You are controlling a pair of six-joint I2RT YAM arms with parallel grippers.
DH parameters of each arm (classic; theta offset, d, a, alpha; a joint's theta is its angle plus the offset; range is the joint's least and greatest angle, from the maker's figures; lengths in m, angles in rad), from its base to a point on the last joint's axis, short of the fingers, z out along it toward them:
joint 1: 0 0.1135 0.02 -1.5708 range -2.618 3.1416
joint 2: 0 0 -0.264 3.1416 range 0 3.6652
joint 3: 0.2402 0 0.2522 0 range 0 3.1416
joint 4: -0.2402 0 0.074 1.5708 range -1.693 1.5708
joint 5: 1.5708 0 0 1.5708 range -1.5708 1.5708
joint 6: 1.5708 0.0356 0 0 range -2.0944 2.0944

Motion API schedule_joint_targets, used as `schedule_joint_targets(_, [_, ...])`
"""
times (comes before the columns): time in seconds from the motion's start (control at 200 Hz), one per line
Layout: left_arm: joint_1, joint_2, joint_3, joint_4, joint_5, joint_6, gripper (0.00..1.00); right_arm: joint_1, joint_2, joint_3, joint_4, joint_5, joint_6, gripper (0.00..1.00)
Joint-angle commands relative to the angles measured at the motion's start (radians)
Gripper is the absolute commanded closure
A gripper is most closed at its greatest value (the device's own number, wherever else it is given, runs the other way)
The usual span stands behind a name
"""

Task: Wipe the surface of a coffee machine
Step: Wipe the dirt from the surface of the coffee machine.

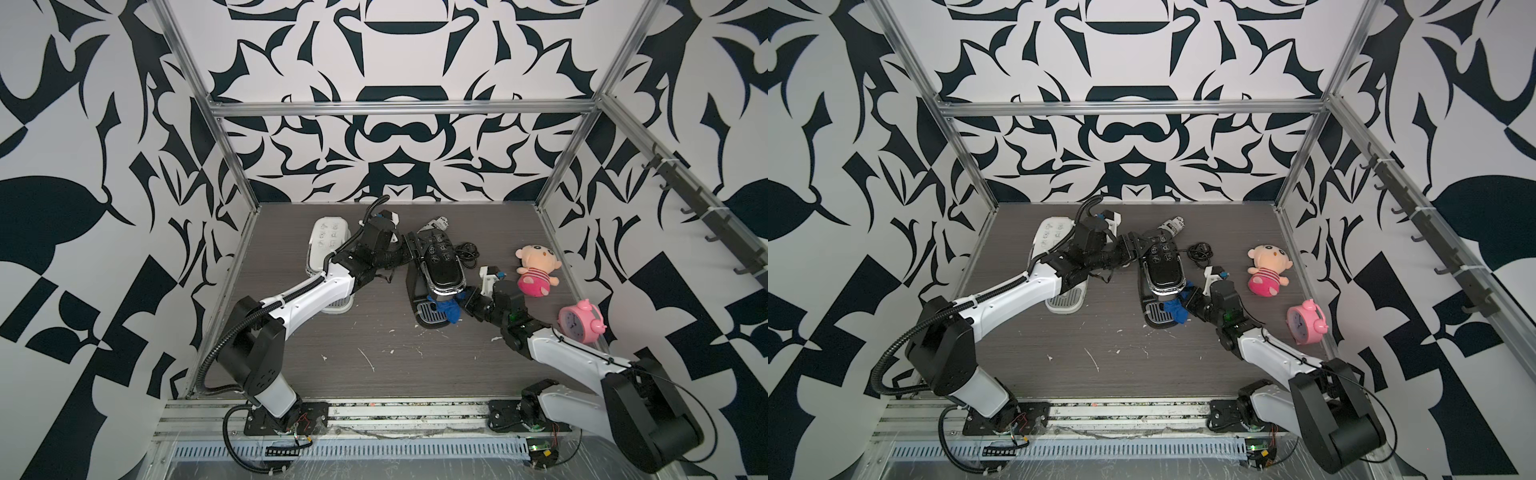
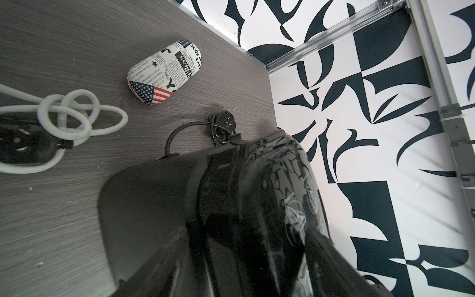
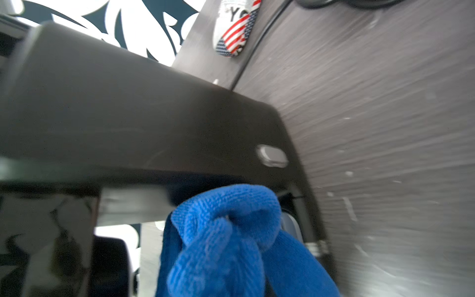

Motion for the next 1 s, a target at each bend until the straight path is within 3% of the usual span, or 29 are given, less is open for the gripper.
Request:
schedule_joint_targets(0.0, [-0.010, 0.048, -0.004, -0.103, 0.029, 0.010, 0.27, -0.017, -0.010, -0.033, -0.035, -0.010, -0.047, 1.00])
schedule_joint_targets(0.175, [-0.010, 0.030, -0.020, -0.115, 0.005, 0.009, 0.27, -0.020, -0.003, -0.027, 0.061, -0.081, -0.040, 1.00])
schedule_joint_targets(0.595, [-0.010, 0.017, -0.033, -0.102, -0.027, -0.001, 0.27, -0.021, -0.079, 0.099, -0.085, -0.176, -0.161, 1.00])
schedule_joint_targets(0.995, [-0.010, 0.020, -0.055, -0.093, -0.037, -0.007, 0.26, -0.022, -0.072, 0.129, -0.191, -0.164, -0.229, 1.00])
